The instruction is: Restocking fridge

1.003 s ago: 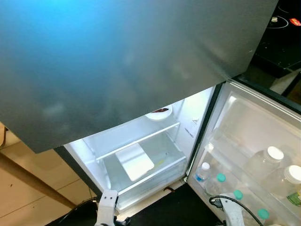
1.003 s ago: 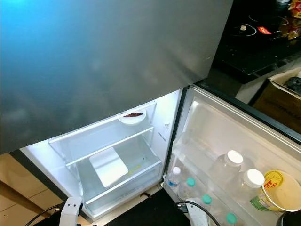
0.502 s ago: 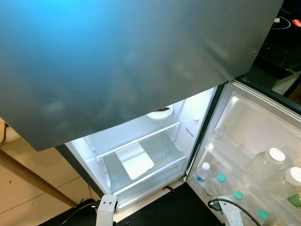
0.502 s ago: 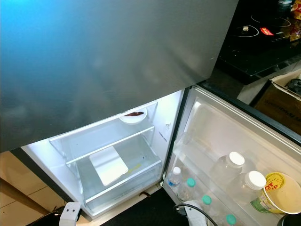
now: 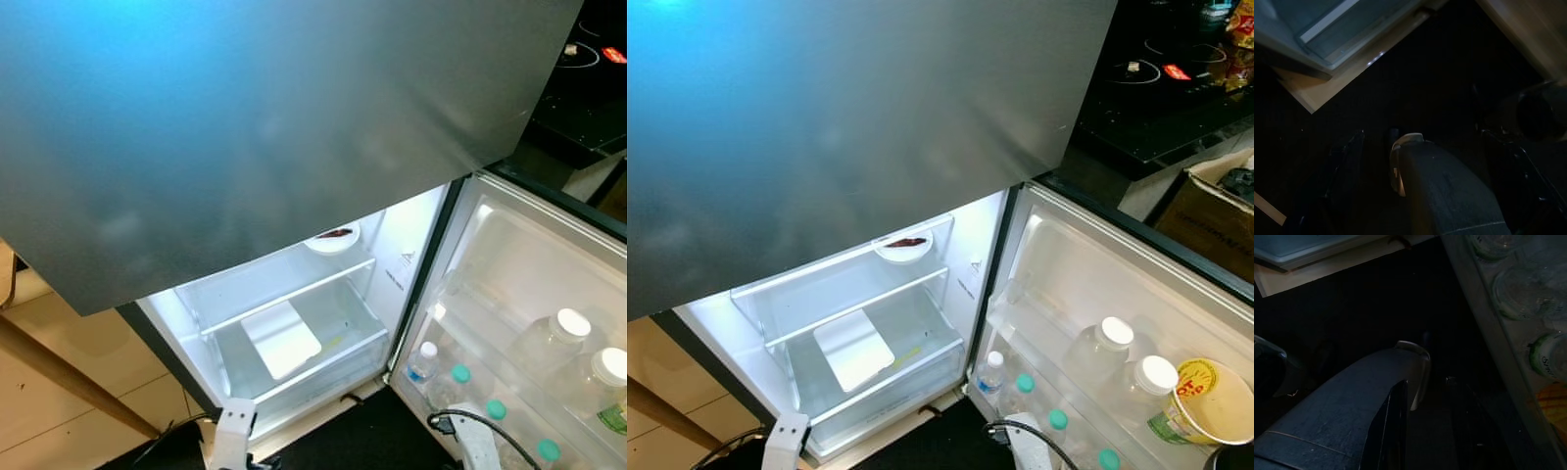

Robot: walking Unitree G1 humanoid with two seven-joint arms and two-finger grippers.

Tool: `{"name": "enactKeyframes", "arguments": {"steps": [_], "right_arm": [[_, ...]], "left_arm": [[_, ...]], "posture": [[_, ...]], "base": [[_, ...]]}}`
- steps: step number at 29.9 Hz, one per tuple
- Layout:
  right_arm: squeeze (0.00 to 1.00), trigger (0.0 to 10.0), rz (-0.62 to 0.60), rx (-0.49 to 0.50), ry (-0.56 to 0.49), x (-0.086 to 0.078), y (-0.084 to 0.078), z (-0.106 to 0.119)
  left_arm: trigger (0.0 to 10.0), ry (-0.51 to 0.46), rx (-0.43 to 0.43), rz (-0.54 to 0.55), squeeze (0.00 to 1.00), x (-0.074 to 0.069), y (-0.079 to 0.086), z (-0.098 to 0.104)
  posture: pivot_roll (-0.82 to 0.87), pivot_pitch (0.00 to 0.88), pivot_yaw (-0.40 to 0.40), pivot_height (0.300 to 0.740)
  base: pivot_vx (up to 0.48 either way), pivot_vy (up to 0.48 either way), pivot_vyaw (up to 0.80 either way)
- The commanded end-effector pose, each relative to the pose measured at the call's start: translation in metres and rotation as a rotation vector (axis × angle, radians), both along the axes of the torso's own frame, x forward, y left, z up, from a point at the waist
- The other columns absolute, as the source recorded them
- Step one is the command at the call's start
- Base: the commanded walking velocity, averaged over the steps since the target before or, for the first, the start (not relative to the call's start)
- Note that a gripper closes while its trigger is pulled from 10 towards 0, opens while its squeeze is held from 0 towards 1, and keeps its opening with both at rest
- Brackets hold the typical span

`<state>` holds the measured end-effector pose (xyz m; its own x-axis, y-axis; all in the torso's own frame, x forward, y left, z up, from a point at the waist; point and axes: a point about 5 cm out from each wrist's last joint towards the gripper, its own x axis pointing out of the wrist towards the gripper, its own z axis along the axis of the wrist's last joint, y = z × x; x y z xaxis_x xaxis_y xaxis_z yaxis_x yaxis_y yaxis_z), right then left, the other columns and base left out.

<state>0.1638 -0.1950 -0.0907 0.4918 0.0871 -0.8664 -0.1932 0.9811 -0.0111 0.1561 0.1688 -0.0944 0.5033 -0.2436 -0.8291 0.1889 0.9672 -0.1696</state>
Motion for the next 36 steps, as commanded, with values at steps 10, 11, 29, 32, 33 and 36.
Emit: {"name": "enactKeyframes", "arguments": {"steps": [10,11,29,32,33,36], "right_arm": [[0.00,10.0,0.031,0.011,0.028,-0.004,0.006,-0.003],[0.00,10.0,0.031,0.011,0.028,-0.004,0.006,-0.003],[0.00,10.0,0.041,0.007,0.036,-0.005,0.005,-0.003],[0.00,10.0,0.040,0.006,0.037,-0.006,0.005,-0.003],[0.00,10.0,0.040,0.006,0.037,-0.006,0.005,-0.003],[0.00,10.0,0.040,0.006,0.037,-0.006,0.005,-0.003]], "left_arm": [[10.0,0.047,0.010,-0.034,0.00,-0.014,0.000,-0.006],[10.0,0.047,0.010,-0.034,0.00,-0.014,0.000,-0.006],[10.0,0.060,0.034,-0.045,0.00,-0.019,0.000,-0.008],[10.0,0.061,0.034,-0.048,0.00,-0.019,-0.001,-0.008],[10.0,0.061,0.034,-0.048,0.00,-0.019,-0.001,-0.008],[10.0,0.060,0.033,-0.048,0.00,-0.019,-0.001,-0.008]], "posture": [[0.01,0.023,-0.006,0.740],[0.01,0.023,-0.006,0.740],[0.00,0.033,-0.006,0.740],[0.00,0.033,-0.006,0.740],[0.00,0.033,-0.006,0.740],[0.00,0.033,-0.006,0.740]], "base": [[-0.055,0.000,0.00],[-0.274,0.000,0.00],[-0.369,0.000,0.00],[-0.418,0.000,0.00],[-0.431,0.000,0.00],[-0.436,0.000,0.00]]}}
